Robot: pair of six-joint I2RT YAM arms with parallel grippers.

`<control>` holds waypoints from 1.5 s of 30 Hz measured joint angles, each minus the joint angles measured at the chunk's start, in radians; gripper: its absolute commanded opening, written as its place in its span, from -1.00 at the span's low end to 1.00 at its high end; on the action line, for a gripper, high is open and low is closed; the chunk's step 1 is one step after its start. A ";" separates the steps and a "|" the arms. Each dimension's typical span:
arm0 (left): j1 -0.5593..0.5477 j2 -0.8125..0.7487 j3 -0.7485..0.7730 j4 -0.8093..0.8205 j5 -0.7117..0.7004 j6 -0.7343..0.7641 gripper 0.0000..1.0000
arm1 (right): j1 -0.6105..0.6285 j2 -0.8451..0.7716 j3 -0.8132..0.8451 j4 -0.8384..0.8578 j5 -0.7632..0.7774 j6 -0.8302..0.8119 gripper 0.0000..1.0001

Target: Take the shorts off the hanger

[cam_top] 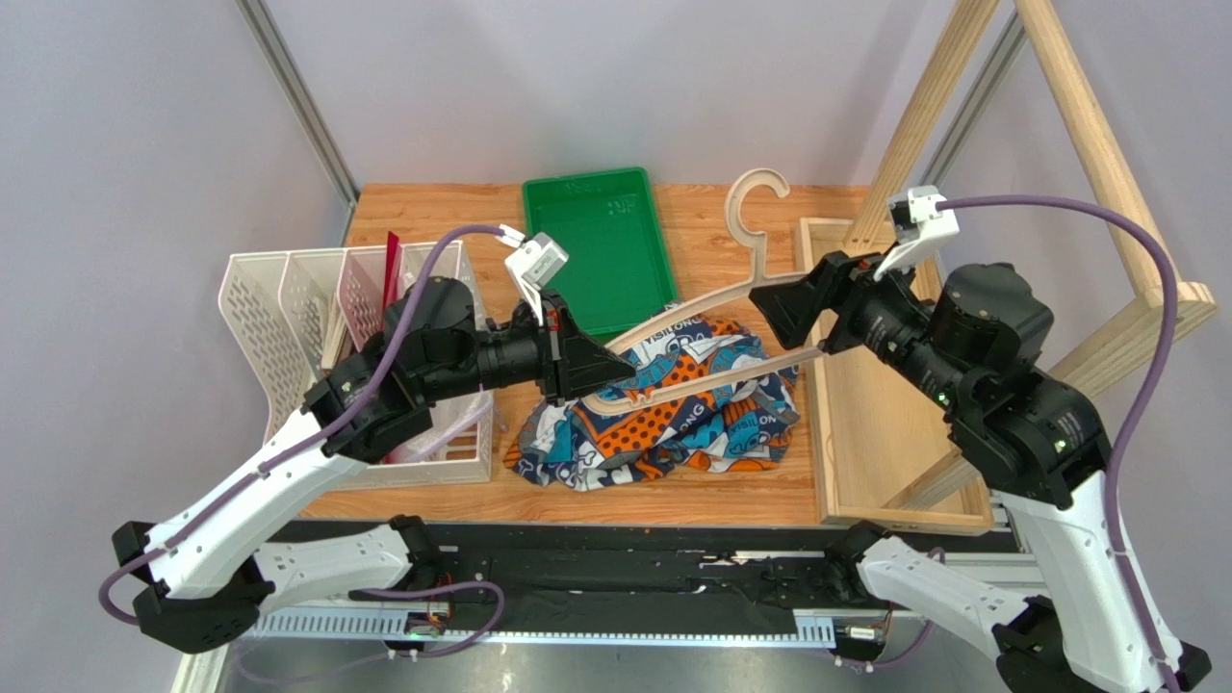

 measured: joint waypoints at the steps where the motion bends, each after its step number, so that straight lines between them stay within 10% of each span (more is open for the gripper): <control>1: 0.000 -0.003 0.000 0.000 -0.004 0.000 -1.00 | 0.000 -0.003 0.007 -0.008 -0.003 0.009 0.67; 20: -0.061 0.090 0.037 0.156 -0.094 0.043 -1.00 | 0.032 -0.007 0.007 0.050 -0.130 0.449 0.43; 28: -0.111 0.114 0.045 0.157 -0.202 0.079 -1.00 | 0.312 0.083 -0.004 0.084 0.080 0.542 0.36; 37: -0.150 0.107 0.041 0.123 -0.307 0.118 -1.00 | 0.436 0.179 -0.007 0.104 0.273 0.644 -0.36; 45: -0.156 0.079 0.029 0.115 -0.349 0.127 -1.00 | 0.456 0.186 -0.014 0.140 0.303 0.704 -0.44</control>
